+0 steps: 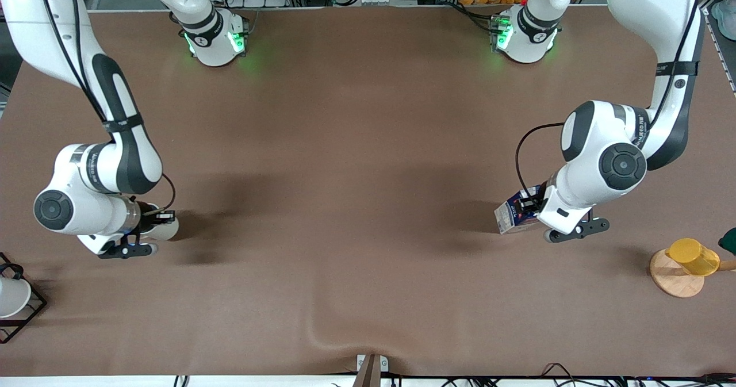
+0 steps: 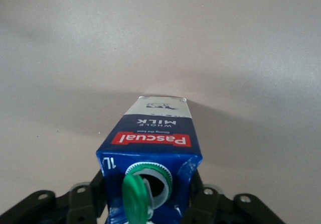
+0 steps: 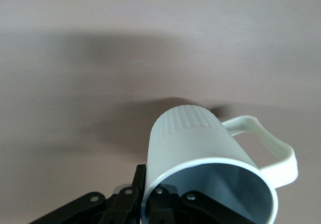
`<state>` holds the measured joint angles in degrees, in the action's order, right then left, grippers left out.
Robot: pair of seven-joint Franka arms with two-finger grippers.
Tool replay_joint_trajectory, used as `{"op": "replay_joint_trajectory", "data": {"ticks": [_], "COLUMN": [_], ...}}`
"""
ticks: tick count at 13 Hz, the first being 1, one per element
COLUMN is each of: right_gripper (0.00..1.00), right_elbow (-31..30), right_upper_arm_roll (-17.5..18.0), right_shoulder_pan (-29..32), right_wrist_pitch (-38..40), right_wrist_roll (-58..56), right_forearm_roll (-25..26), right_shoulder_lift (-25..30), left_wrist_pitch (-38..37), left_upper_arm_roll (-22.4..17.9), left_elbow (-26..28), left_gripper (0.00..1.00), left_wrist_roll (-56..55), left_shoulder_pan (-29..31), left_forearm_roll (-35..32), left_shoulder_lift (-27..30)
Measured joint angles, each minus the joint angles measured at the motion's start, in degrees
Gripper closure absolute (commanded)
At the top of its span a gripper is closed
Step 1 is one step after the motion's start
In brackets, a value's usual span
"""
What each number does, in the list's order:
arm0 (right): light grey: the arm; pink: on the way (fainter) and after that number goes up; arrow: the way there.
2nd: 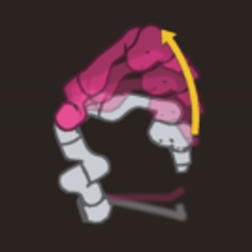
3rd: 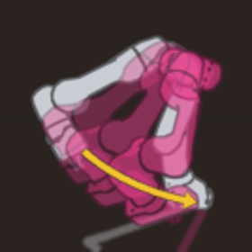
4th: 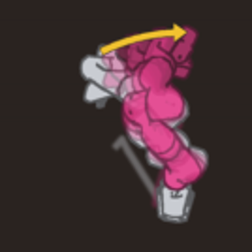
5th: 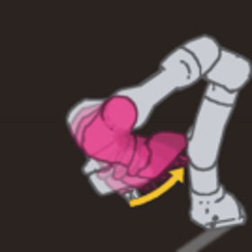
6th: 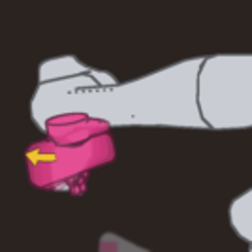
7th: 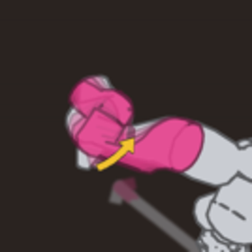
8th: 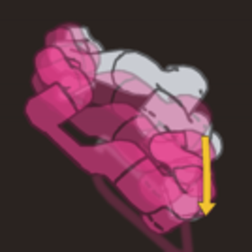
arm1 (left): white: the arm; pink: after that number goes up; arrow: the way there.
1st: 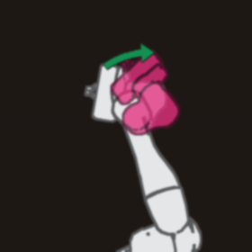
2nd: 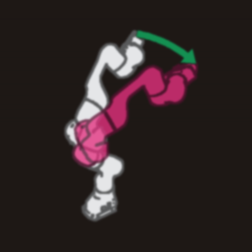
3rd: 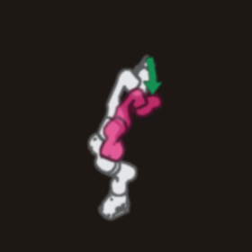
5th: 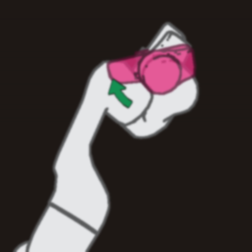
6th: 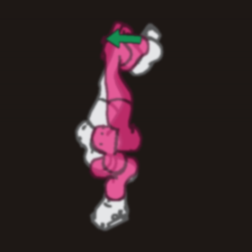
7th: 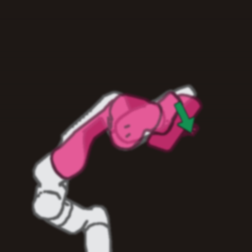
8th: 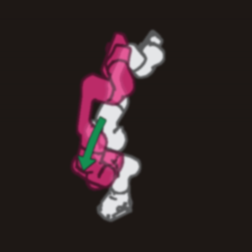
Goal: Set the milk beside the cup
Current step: 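Carry the mug with the right gripper while the left gripper carries the carton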
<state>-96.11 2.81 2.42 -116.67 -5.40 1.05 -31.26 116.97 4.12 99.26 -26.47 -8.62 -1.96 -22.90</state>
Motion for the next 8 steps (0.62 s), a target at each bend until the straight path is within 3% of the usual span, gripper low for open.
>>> {"op": "replay_joint_trajectory", "data": {"ticks": [4, 8], "right_gripper": [1.0, 1.0], "right_elbow": [0.5, 0.9], "right_upper_arm_roll": [9.1, 10.6], "right_shoulder_pan": [-1.4, -6.1], "right_wrist_pitch": [2.1, 2.1], "right_wrist_roll": [0.4, 2.3], "right_forearm_roll": [-1.0, -1.5], "right_shoulder_lift": [3.0, 3.0], "left_wrist_pitch": [-0.1, -1.2], "left_upper_arm_roll": [0.1, 0.4], "left_elbow": [-0.4, -2.0], "left_gripper": [0.45, 0.45], "left_wrist_roll": [0.0, 0.0], "left_shoulder_pan": [-0.4, -0.9], "left_forearm_roll": [0.0, 0.0], "left_shoulder_lift": [0.3, 1.3]}}
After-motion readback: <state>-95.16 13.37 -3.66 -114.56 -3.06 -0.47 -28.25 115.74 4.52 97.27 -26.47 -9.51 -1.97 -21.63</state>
